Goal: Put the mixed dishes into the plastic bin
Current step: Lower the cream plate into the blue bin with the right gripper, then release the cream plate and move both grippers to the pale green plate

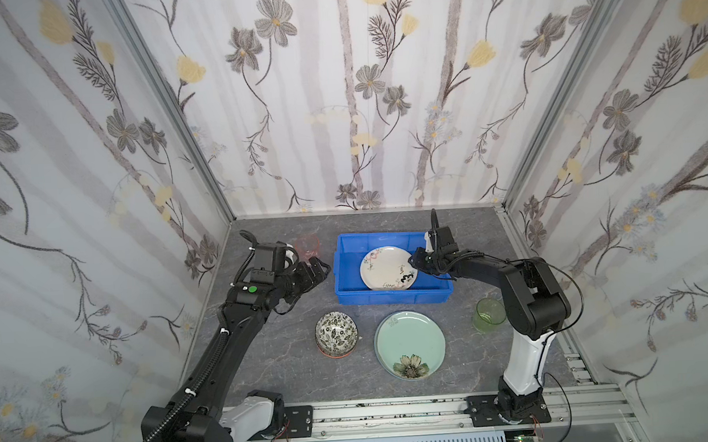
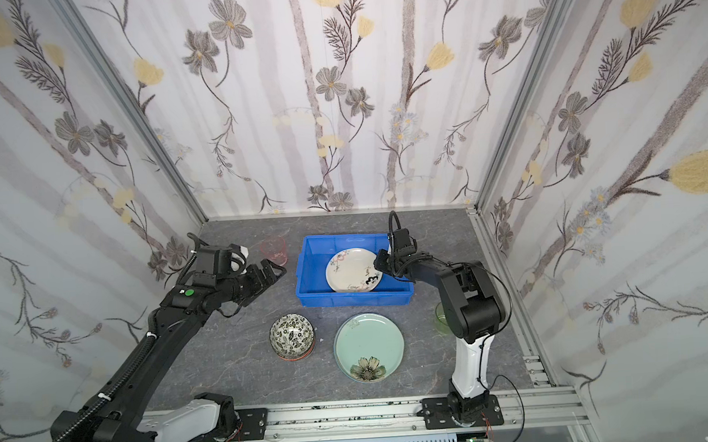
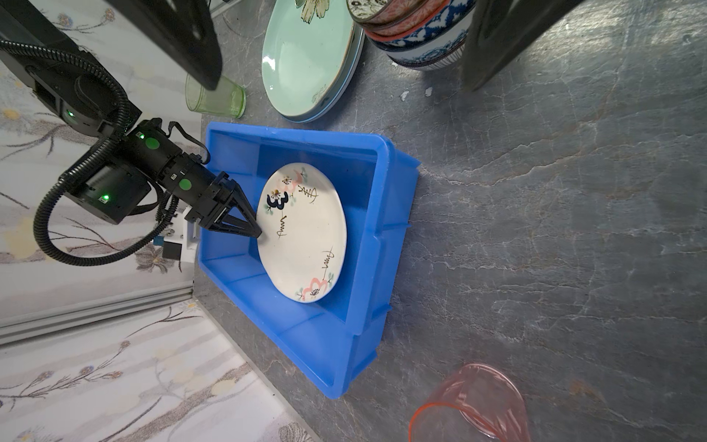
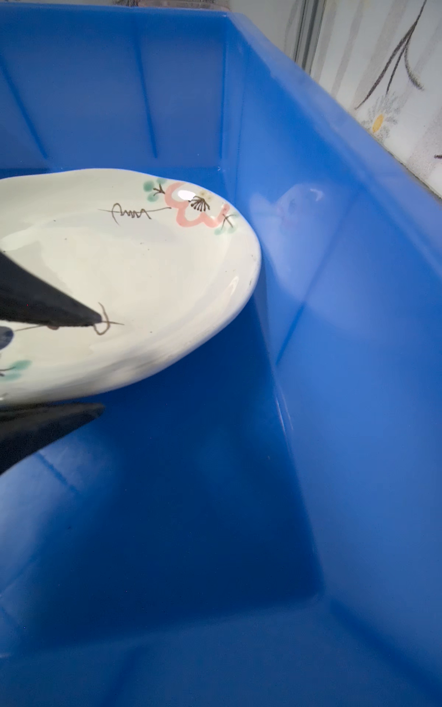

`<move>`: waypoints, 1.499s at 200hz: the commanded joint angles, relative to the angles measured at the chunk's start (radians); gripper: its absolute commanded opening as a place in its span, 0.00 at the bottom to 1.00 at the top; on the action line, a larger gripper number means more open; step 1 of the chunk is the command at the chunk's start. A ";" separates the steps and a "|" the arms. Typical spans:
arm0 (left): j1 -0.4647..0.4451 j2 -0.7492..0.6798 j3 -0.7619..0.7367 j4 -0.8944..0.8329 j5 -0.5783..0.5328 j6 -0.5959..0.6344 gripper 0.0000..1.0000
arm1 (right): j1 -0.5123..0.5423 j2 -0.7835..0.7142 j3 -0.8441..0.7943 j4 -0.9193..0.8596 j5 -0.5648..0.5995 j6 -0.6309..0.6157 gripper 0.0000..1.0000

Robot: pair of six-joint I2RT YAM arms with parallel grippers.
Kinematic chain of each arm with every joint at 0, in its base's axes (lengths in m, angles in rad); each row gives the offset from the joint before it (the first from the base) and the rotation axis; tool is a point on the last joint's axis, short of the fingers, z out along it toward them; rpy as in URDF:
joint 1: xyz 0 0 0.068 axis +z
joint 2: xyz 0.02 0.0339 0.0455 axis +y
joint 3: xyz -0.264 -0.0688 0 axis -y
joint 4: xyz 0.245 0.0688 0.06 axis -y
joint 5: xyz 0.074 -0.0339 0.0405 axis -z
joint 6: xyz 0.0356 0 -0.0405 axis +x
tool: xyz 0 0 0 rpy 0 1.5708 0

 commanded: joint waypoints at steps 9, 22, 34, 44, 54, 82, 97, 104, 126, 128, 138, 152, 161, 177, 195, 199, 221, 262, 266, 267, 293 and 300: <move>0.002 -0.011 -0.006 0.008 -0.009 -0.007 1.00 | 0.004 -0.012 0.010 0.014 0.042 0.002 0.37; 0.002 -0.013 -0.008 0.008 -0.010 -0.007 1.00 | 0.007 -0.022 0.011 0.009 0.059 0.001 0.38; 0.001 -0.014 -0.009 0.008 -0.015 -0.008 1.00 | 0.010 -0.032 0.010 0.014 0.069 -0.001 0.40; 0.001 -0.014 -0.010 0.008 -0.017 -0.008 1.00 | 0.013 -0.043 0.008 0.015 0.082 -0.005 0.40; 0.001 -0.016 -0.011 0.006 -0.020 -0.007 1.00 | 0.018 -0.056 0.007 0.014 0.094 -0.010 0.41; 0.001 -0.030 -0.013 0.005 -0.022 -0.012 1.00 | 0.029 -0.104 0.005 0.004 0.121 -0.020 0.44; 0.001 -0.029 -0.005 0.003 0.007 -0.015 1.00 | 0.035 -0.135 0.007 -0.003 0.128 -0.027 0.46; 0.001 -0.029 -0.002 0.002 0.013 -0.018 1.00 | 0.038 -0.150 0.005 -0.008 0.131 -0.031 0.48; 0.001 -0.037 0.011 -0.008 0.009 -0.011 1.00 | 0.053 -0.207 0.002 -0.027 0.134 -0.042 0.56; 0.001 -0.039 0.013 -0.011 0.005 -0.010 1.00 | 0.054 -0.213 0.001 -0.029 0.135 -0.043 0.57; -0.003 -0.044 0.027 -0.029 -0.016 -0.006 1.00 | 0.063 -0.244 -0.005 -0.036 0.134 -0.049 0.62; -0.030 -0.050 0.062 -0.069 -0.071 0.004 1.00 | 0.074 -0.289 -0.016 -0.053 0.134 -0.061 0.74; -0.064 -0.051 0.083 -0.094 -0.117 0.006 1.00 | 0.079 -0.321 -0.025 -0.067 0.129 -0.070 0.86; -0.146 -0.048 0.110 -0.117 -0.185 -0.018 1.00 | 0.091 -0.385 -0.053 -0.081 0.114 -0.085 1.00; -0.264 -0.030 0.128 -0.122 -0.270 -0.057 1.00 | 0.104 -0.461 -0.081 -0.128 0.108 -0.102 1.00; -0.298 -0.023 0.132 -0.122 -0.291 -0.065 1.00 | 0.108 -0.490 -0.091 -0.138 0.108 -0.106 1.00; -0.442 0.021 0.155 -0.120 -0.398 -0.093 1.00 | 0.123 -0.614 -0.153 -0.190 0.111 -0.123 1.00; -0.590 0.112 0.206 -0.093 -0.448 -0.133 1.00 | 0.139 -0.886 -0.331 -0.258 0.097 -0.092 1.00; -0.602 0.137 0.212 -0.089 -0.450 -0.133 1.00 | 0.139 -0.915 -0.349 -0.266 0.095 -0.085 1.00; -0.605 0.141 0.213 -0.087 -0.451 -0.133 1.00 | 0.139 -0.923 -0.352 -0.268 0.094 -0.085 1.00; -0.665 0.210 0.249 -0.067 -0.456 -0.146 1.00 | 0.142 -1.075 -0.455 -0.340 0.068 -0.070 1.00; -0.675 0.224 0.254 -0.060 -0.451 -0.152 1.00 | 0.142 -1.108 -0.471 -0.365 0.063 -0.063 1.00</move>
